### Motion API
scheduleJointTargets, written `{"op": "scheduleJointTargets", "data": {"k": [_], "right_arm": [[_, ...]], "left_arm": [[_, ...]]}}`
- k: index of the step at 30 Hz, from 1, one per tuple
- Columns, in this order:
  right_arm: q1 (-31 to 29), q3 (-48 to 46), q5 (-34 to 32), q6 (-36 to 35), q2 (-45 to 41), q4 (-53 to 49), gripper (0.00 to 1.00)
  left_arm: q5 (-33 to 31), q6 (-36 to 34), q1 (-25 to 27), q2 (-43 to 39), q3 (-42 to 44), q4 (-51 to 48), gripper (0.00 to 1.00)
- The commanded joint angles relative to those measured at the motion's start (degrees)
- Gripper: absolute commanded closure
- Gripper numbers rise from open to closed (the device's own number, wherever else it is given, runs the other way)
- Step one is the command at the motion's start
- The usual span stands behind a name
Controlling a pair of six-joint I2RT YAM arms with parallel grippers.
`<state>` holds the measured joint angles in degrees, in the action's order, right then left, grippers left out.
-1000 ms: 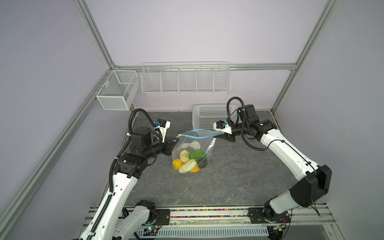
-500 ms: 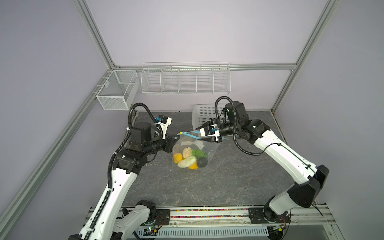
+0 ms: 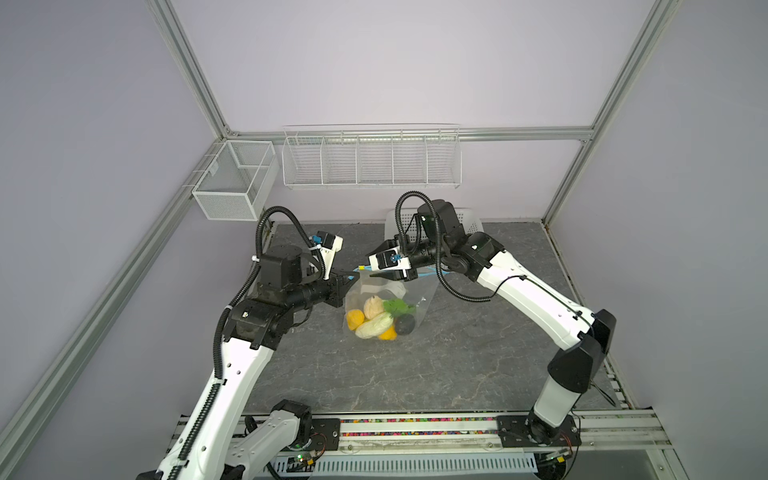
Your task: Place the food in the zip-top bag and seal the zipper
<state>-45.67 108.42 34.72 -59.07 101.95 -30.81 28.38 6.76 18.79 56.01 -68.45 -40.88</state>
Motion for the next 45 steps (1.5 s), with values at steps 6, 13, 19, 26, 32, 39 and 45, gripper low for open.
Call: {"op": "scheduleJointTargets", "data": {"k": [6, 13, 19, 26, 32, 39, 45], "right_arm": [[-1.27, 6.35, 1.23, -2.16, 4.83, -5.27, 0.65], [-2.03, 8.65, 0.99, -2.98, 6.32, -8.48, 0.71], [-2.24, 8.98, 0.31, -2.71, 6.77, -8.39, 0.75], [-2.6, 9.53, 0.26, -2.72, 6.86, -8.15, 0.78], [-2.78, 9.62, -0.05, -2.62, 7.01, -8.0, 0.82], [-2.85, 9.96, -0.95, -2.69, 7.28, -8.35, 0.86], [-2.59, 9.97, -1.79, -3.08, 7.04, -9.6, 0.92]], "left_arm": [[-0.6, -1.82, 0.24, -1.58, -0.99, -0.26, 1.0], [-0.82, -2.01, 0.28, -1.63, -0.89, -0.16, 1.0], [-0.88, -2.03, 0.22, -1.84, -0.64, 0.1, 1.0], [-1.4, -2.11, 0.2, -2.04, -0.37, 0.01, 1.0], [-1.32, -2.29, 0.28, -2.21, -0.03, 0.25, 1.0], [-2.52, -2.86, 0.2, -2.92, 0.81, 0.32, 1.0], [-7.01, -2.26, 0.2, -4.66, 4.01, 1.81, 1.0]]}}
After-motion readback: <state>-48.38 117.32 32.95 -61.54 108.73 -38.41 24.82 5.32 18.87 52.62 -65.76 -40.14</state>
